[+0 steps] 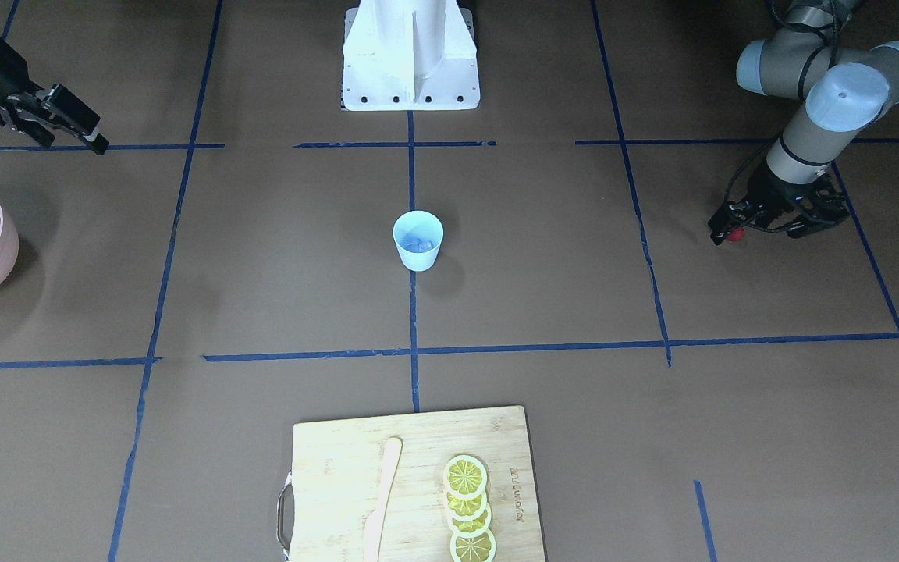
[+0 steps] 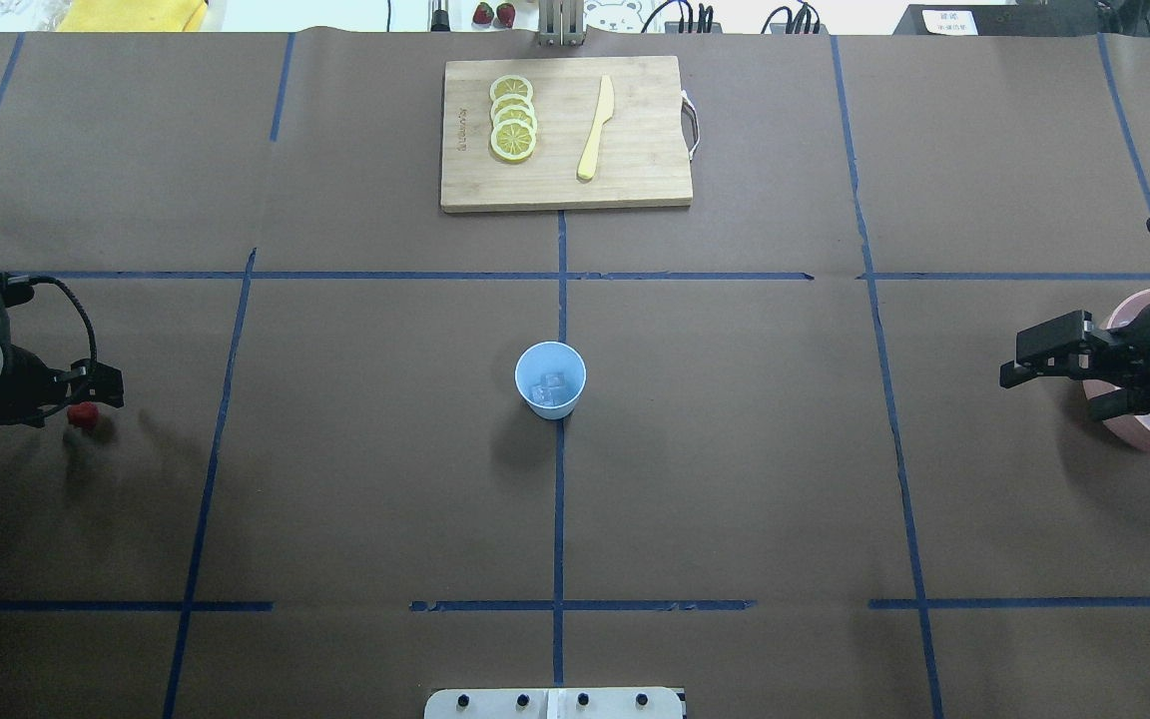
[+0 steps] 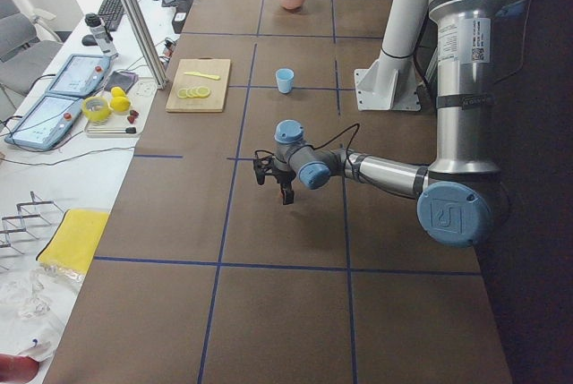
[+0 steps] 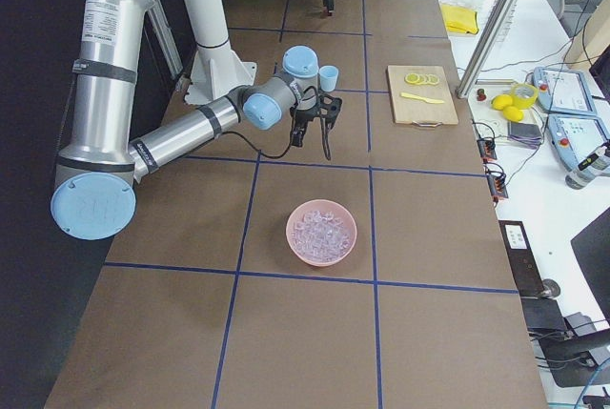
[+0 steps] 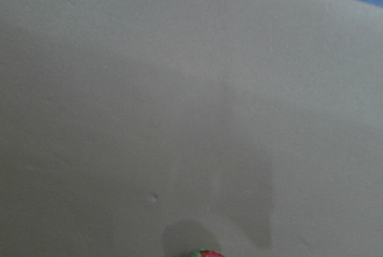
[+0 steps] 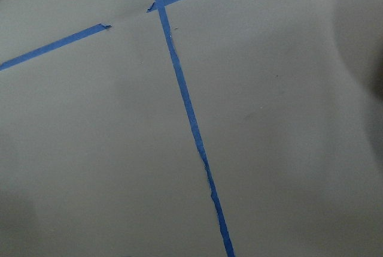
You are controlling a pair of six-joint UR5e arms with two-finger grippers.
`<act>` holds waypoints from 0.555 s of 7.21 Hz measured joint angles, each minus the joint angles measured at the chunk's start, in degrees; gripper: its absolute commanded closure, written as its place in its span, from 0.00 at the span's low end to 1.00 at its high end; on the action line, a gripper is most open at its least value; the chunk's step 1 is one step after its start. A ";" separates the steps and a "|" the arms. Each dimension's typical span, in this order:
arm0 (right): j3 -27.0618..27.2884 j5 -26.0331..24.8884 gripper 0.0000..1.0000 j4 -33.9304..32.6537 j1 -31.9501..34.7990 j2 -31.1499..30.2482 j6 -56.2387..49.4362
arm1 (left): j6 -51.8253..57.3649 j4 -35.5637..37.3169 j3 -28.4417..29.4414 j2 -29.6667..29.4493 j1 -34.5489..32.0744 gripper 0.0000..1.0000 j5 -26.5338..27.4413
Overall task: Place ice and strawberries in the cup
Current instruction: 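Grasp the red strawberry with the left gripper and lift it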
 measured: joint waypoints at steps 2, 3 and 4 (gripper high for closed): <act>0.05 0.00 0.01 0.00 -0.03 0.03 0.00 | -0.09 0.04 0.19 0.00 0.73 0.71 -0.02; 0.06 0.00 0.01 0.00 -0.04 0.06 0.00 | -0.17 0.05 0.20 0.04 1.03 0.99 -0.05; 0.06 0.00 0.01 0.00 -0.04 0.20 0.02 | -0.18 0.06 0.09 0.12 1.18 1.00 -0.17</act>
